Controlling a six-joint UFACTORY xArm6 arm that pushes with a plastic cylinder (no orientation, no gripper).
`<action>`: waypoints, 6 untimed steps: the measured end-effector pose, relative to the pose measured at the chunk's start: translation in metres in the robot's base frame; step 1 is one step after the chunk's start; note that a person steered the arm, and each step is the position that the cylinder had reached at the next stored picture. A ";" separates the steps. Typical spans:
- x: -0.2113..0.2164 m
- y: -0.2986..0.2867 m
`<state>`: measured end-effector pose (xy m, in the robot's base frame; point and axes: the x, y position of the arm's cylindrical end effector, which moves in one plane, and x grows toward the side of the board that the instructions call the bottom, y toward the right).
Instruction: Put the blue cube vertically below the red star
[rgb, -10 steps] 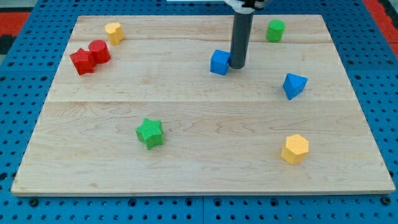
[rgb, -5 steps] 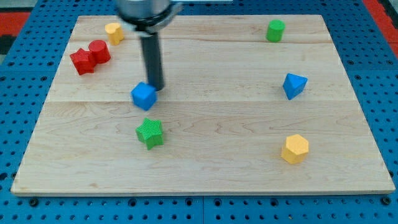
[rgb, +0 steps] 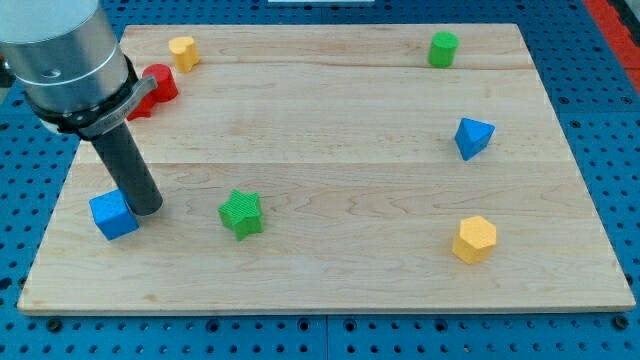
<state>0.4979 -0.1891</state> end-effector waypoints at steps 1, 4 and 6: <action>-0.007 -0.005; -0.037 -0.017; -0.060 -0.005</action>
